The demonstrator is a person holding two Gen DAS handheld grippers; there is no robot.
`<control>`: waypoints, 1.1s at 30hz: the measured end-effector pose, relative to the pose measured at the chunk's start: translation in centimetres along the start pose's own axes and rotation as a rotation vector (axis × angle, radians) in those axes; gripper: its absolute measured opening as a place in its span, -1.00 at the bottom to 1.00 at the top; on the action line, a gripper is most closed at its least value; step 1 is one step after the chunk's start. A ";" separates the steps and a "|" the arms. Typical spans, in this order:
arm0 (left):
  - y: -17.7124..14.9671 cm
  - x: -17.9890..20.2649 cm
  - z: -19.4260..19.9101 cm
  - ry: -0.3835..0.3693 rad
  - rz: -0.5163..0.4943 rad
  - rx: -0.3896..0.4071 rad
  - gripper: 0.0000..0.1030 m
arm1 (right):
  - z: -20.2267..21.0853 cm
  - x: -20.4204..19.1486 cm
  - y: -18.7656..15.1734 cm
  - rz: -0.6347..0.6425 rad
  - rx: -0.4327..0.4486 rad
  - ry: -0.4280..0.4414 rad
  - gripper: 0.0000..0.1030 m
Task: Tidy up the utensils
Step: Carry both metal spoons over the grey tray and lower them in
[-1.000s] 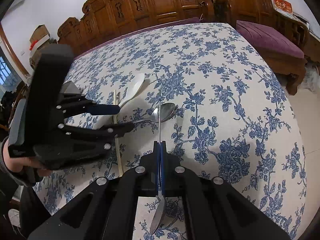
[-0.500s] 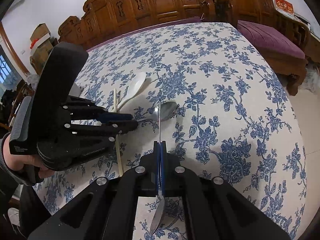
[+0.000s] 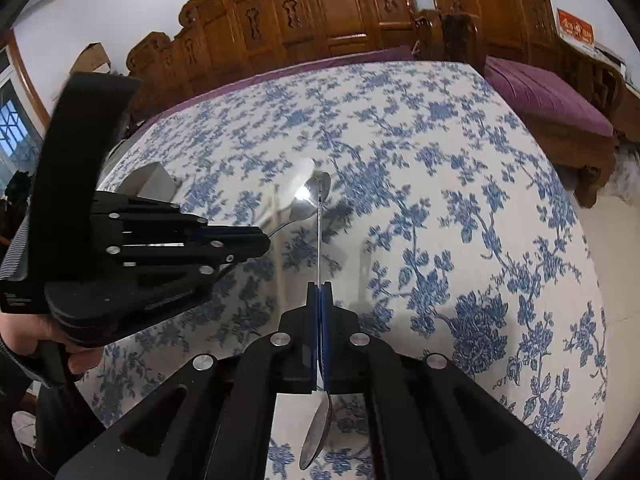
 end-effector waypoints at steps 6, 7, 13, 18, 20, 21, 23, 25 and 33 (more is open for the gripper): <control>-0.1 -1.7 4.1 0.013 0.021 0.068 -0.93 | 0.6 -2.6 1.5 0.038 0.028 -0.003 -0.96; -0.1 -2.3 4.8 0.017 0.030 0.079 -0.93 | 0.7 -3.2 1.8 0.044 0.032 -0.003 -0.96; -1.1 -5.9 8.3 0.038 0.079 0.129 -0.93 | 1.0 -7.2 4.1 0.096 0.052 0.013 -0.96; -2.5 -9.6 10.6 0.066 0.122 0.153 -0.93 | 1.0 -10.6 5.9 0.136 0.068 0.032 -0.96; -2.9 -10.9 11.3 0.078 0.138 0.160 -0.93 | 1.0 -12.0 6.6 0.154 0.075 0.038 -0.96; -3.1 -11.7 11.7 0.083 0.147 0.164 -0.93 | 0.9 -12.8 7.0 0.163 0.076 0.043 -0.96; -3.6 -13.1 12.3 0.094 0.166 0.170 -0.93 | 0.8 -14.1 7.5 0.176 0.078 0.051 -0.96; -4.3 -14.8 12.8 0.104 0.189 0.174 -0.93 | 0.5 -15.3 7.9 0.190 0.079 0.060 -0.96; -6.7 -19.9 12.8 0.126 0.282 0.156 -0.93 | -0.7 -19.9 9.1 0.243 0.070 0.092 -0.96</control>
Point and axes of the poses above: each gripper's, at about its wrist camera, not at the fingertips, and z roughly against the way its jaws point, x to its right, y to its top, the point moved 6 cm from there along -z, roughly the way its jaws point, and after that the axes turned 9 degrees about z, right-handed, at the moved point
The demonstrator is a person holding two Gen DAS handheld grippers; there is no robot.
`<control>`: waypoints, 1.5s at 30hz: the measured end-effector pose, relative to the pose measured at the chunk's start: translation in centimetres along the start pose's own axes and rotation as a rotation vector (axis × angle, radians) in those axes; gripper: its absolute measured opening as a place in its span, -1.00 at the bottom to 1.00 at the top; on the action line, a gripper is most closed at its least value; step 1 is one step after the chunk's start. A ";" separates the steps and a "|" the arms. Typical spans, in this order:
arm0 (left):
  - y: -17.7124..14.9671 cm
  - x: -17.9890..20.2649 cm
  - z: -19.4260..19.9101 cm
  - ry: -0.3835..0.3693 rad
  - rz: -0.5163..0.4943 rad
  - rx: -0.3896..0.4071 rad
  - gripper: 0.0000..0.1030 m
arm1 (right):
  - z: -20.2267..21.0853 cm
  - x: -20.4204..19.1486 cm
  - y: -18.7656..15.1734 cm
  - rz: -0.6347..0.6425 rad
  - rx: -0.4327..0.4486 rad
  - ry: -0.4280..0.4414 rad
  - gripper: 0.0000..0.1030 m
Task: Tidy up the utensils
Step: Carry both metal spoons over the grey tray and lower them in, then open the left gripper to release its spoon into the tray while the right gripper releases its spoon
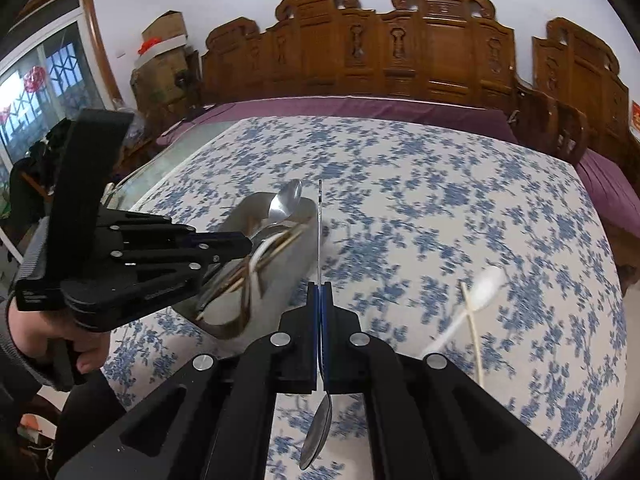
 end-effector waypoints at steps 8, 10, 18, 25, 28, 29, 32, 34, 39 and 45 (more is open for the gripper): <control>-0.9 -4.2 -1.6 0.027 0.069 -0.027 -0.93 | -1.7 -2.3 1.7 0.029 -0.008 0.023 -0.95; -1.1 -4.9 -2.1 0.038 0.077 -0.035 -0.93 | -2.1 -2.8 2.1 0.036 -0.011 0.027 -0.95; -1.9 -6.8 -4.3 0.050 0.109 -0.068 -0.92 | -4.0 -3.9 3.2 0.051 -0.027 0.043 -0.95; -2.6 -6.9 -5.5 0.038 0.093 -0.091 -0.92 | -5.6 -4.4 3.7 0.060 -0.027 0.059 -0.95; -2.7 -6.9 -5.5 0.030 0.093 -0.090 -0.92 | -6.2 -4.5 4.0 0.055 -0.024 0.066 -0.95; -2.7 -6.9 -5.4 0.029 0.095 -0.090 -0.92 | -6.4 -4.4 4.0 0.054 -0.025 0.068 -0.95; -3.0 -6.6 -4.6 0.041 0.077 -0.070 -0.92 | -6.9 -4.4 3.9 0.050 -0.027 0.071 -0.95; -3.3 -6.4 -4.0 0.046 0.069 -0.055 -0.92 | -7.2 -4.4 3.8 0.046 -0.031 0.071 -0.95; -3.6 -7.0 -2.0 0.041 0.104 -0.012 -0.60 | -7.8 -4.5 3.8 0.034 -0.032 0.073 -0.95; -3.2 -8.5 0.5 0.054 0.133 0.044 -0.54 | -9.0 -4.8 4.9 0.009 -0.020 0.082 -0.95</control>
Point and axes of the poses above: each gripper's, at about its wrist camera, not at the fingertips, and z roughly against the way its jaws point, x to its right, y to its top, the point moved 6 cm from there along -z, roughly the way its jaws point, and after that the axes turned 9 degrees about z, right-handed, at the moved point
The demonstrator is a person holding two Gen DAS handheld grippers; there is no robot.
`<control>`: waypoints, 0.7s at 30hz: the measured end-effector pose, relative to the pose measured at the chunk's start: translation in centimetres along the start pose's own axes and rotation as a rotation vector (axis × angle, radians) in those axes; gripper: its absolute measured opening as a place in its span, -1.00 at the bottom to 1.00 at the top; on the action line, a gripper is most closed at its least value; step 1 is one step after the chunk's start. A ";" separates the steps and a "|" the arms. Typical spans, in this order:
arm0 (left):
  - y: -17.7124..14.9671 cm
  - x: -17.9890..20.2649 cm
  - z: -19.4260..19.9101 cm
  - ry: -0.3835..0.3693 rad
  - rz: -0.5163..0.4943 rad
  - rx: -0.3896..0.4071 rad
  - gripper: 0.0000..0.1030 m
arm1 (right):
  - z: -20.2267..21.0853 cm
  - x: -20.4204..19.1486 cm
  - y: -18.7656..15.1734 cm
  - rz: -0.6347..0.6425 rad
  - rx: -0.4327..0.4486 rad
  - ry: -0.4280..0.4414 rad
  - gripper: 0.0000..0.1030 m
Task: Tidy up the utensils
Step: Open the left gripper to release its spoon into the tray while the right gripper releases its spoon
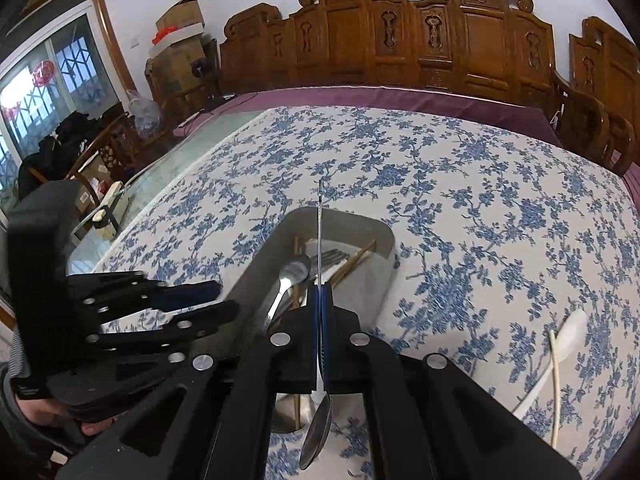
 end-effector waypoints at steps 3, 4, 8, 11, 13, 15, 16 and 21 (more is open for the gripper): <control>0.4 -1.0 1.1 0.016 0.005 0.034 -0.52 | -1.1 -0.3 0.7 0.001 -0.001 -0.009 -0.95; 0.5 -1.4 1.4 0.025 0.007 0.044 -0.52 | -1.5 -0.4 0.9 0.005 -0.004 -0.014 -0.95; 0.6 -2.7 2.0 0.035 0.024 0.051 -0.52 | -2.6 -0.9 1.6 0.004 -0.003 -0.020 -0.95; 0.6 -3.4 2.2 0.045 0.027 0.051 -0.52 | -3.6 -0.8 1.8 -0.007 -0.005 -0.030 -0.95; 0.6 -3.8 2.4 0.048 0.031 0.054 -0.52 | -4.2 -0.6 1.8 -0.021 -0.011 -0.035 -0.95; 0.5 -4.0 2.6 0.050 0.033 0.056 -0.52 | -4.9 -0.4 1.4 -0.043 -0.021 -0.040 -0.95; 0.5 -4.0 2.6 0.052 0.033 0.057 -0.52 | -5.3 -0.3 1.1 -0.055 -0.029 -0.038 -0.95; 0.4 -4.5 2.8 0.055 0.037 0.058 -0.52 | -6.6 -0.6 -0.1 -0.041 -0.063 -0.048 -0.95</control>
Point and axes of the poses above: each gripper's, at about its wrist camera, not at the fingertips, and z roughly against the way its jaws point, x to its right, y to its top, the point moved 6 cm from there along -z, roughly the way its jaws point, and after that the axes turned 9 degrees about z, right-handed, at the moved point
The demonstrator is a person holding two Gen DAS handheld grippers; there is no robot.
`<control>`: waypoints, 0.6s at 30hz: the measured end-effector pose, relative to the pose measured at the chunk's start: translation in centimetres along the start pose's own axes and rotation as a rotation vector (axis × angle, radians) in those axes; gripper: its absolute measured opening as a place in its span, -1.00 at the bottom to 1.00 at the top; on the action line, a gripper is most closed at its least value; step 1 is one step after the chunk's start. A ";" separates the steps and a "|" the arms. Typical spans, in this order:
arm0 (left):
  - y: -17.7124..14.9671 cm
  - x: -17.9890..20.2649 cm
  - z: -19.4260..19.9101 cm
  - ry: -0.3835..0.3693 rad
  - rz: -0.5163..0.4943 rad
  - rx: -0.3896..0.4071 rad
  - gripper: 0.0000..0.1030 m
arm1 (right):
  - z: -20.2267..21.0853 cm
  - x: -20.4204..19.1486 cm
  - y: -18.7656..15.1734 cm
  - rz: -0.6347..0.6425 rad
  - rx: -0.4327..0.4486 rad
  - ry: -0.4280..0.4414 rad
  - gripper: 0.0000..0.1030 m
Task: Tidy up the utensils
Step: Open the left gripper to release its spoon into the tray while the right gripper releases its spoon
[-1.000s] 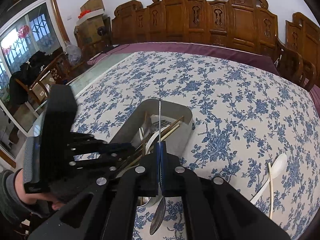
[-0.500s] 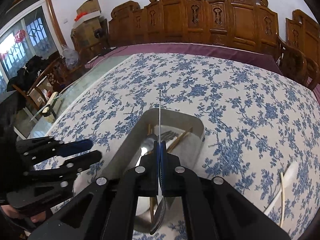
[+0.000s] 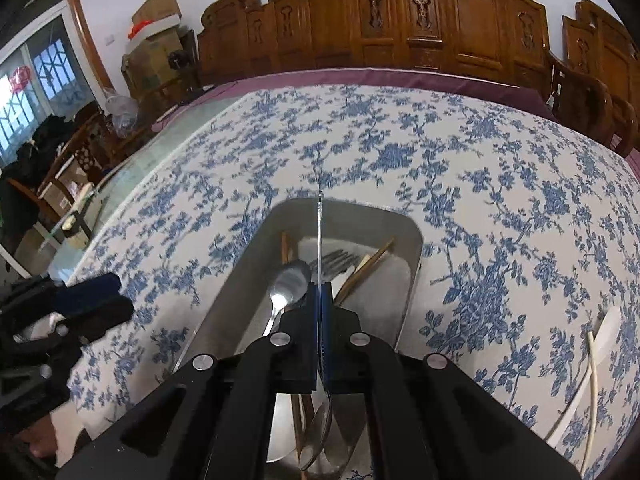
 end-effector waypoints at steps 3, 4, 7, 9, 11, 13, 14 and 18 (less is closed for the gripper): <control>-0.1 -0.1 0.0 0.001 0.001 -0.002 -0.52 | -0.6 -0.4 -0.6 0.017 -0.016 -0.003 -0.95; -0.1 0.0 0.0 0.000 0.001 -0.002 -0.52 | -0.7 -0.4 -0.7 0.015 -0.017 -0.002 -0.95; -0.1 0.1 0.1 -0.001 -0.001 0.000 -0.52 | -1.0 -0.5 -0.9 0.000 -0.030 0.025 -0.95; -0.1 0.2 0.2 -0.001 -0.002 0.001 -0.52 | -1.1 -0.6 -1.0 -0.005 -0.036 0.040 -0.95; -0.1 0.2 0.3 -0.002 0.000 0.003 -0.52 | -1.0 -0.7 -1.1 -0.011 -0.046 0.065 -0.92; 0.0 0.4 0.3 -0.004 0.000 0.004 -0.52 | -0.7 -0.7 -1.2 -0.013 -0.044 0.072 -0.88; 0.0 0.5 0.3 -0.005 -0.002 0.004 -0.52 | -0.4 -0.7 -1.2 -0.015 -0.041 0.077 -0.87; 0.1 1.2 0.4 -0.013 -0.003 0.007 -0.52 | 1.5 -0.4 -1.7 0.027 -0.011 0.061 -0.86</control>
Point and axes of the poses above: each gripper's, at about its wrist camera, not at the fingertips, and z roughly against the way its jaws point, x to its right, y to its top, the point moved 6 cm from there along -z, roughly the way its jaws point, and after that the axes turned 9 degrees about z, right-handed, at the moved point
